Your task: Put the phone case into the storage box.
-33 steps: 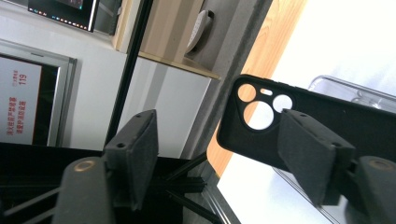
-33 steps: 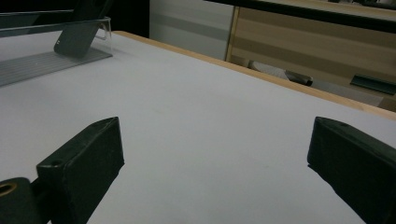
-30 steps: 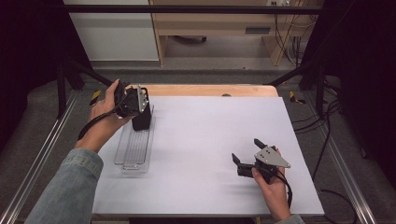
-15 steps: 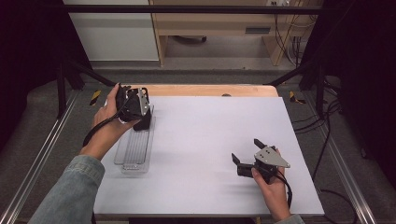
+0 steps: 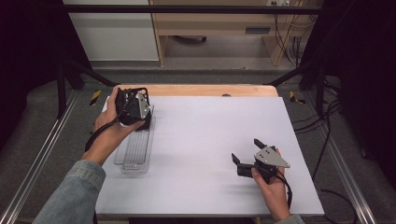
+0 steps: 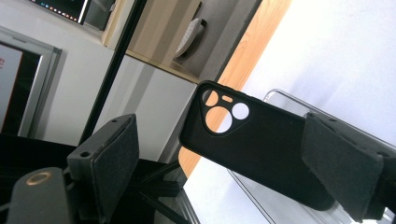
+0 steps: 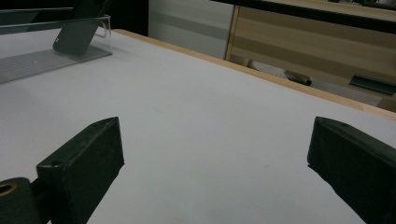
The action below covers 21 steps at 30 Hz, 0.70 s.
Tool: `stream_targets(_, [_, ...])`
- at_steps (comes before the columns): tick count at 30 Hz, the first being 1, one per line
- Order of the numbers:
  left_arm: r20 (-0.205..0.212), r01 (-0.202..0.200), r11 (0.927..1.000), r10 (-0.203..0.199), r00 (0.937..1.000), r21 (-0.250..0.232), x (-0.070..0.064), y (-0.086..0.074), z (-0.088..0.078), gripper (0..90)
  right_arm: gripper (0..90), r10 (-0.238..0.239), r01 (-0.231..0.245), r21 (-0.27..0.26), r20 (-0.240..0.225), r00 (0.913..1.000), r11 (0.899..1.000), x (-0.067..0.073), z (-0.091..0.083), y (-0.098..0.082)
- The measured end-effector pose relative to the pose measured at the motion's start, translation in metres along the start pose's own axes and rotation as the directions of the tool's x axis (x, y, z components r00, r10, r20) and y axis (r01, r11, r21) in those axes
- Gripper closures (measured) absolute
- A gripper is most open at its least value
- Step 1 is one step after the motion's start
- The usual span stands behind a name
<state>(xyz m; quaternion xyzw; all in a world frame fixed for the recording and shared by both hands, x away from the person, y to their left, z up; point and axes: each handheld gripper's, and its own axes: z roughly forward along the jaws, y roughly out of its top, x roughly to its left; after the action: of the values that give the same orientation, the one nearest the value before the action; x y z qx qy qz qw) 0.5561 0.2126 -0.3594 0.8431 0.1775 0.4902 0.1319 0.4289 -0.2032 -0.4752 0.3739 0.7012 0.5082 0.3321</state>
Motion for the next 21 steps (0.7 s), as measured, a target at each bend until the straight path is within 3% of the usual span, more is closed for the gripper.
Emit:
stream_targets(16, [-0.010,-0.015,0.9988,0.015,0.9998,-0.046,-0.011,0.003,-0.015,9.4,3.8,-0.002,0.002,-0.001,0.001,1.0000,1.000,0.000,0.000,0.000])
stream_targets(21, [-0.005,0.006,0.9983,-0.006,1.0000,-0.058,-0.014,0.002,-0.021,9.4,3.8,-0.001,0.001,-0.001,0.001,1.0000,1.000,0.000,0.000,0.000])
